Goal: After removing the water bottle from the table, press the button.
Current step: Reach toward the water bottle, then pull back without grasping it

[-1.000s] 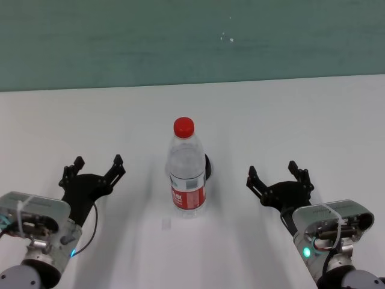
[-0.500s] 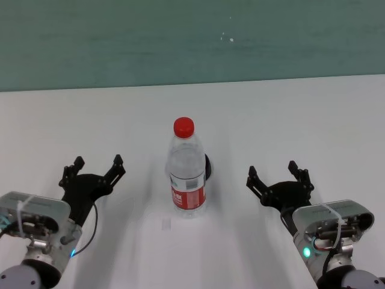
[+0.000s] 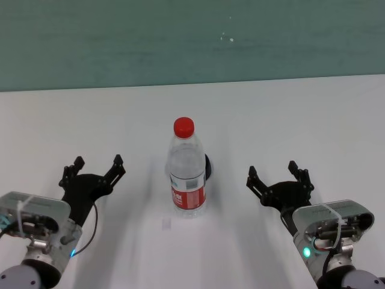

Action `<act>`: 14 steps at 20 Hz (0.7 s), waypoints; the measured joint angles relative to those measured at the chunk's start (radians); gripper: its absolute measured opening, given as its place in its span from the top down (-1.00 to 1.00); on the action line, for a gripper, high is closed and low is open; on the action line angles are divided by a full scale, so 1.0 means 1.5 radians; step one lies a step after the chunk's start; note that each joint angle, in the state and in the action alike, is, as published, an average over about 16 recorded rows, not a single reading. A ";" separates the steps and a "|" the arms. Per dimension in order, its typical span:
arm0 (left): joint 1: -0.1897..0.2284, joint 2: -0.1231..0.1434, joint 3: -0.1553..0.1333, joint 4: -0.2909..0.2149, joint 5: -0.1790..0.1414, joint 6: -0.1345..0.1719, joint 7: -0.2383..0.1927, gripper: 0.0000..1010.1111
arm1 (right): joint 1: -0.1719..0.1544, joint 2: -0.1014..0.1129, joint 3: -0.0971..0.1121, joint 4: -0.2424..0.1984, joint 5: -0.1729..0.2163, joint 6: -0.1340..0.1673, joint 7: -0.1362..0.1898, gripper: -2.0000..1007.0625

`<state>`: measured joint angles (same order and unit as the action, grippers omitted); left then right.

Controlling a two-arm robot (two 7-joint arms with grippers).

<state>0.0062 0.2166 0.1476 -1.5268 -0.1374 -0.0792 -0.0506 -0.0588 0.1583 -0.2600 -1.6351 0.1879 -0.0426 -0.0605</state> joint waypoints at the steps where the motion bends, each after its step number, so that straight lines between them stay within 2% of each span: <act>1: 0.000 0.000 0.000 0.000 0.000 0.000 0.000 -0.99 | 0.000 0.000 0.000 0.000 0.000 0.000 0.000 -0.99; 8: 0.000 0.000 -0.001 0.000 0.000 0.000 0.000 -0.99 | 0.000 0.000 0.000 0.000 0.000 0.000 0.000 -0.99; 14: 0.000 -0.002 -0.009 0.000 0.000 -0.006 -0.006 -0.99 | 0.000 0.000 0.000 0.000 0.000 0.000 0.000 -0.99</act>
<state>0.0062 0.2132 0.1348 -1.5263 -0.1379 -0.0883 -0.0599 -0.0588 0.1583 -0.2600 -1.6351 0.1879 -0.0426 -0.0605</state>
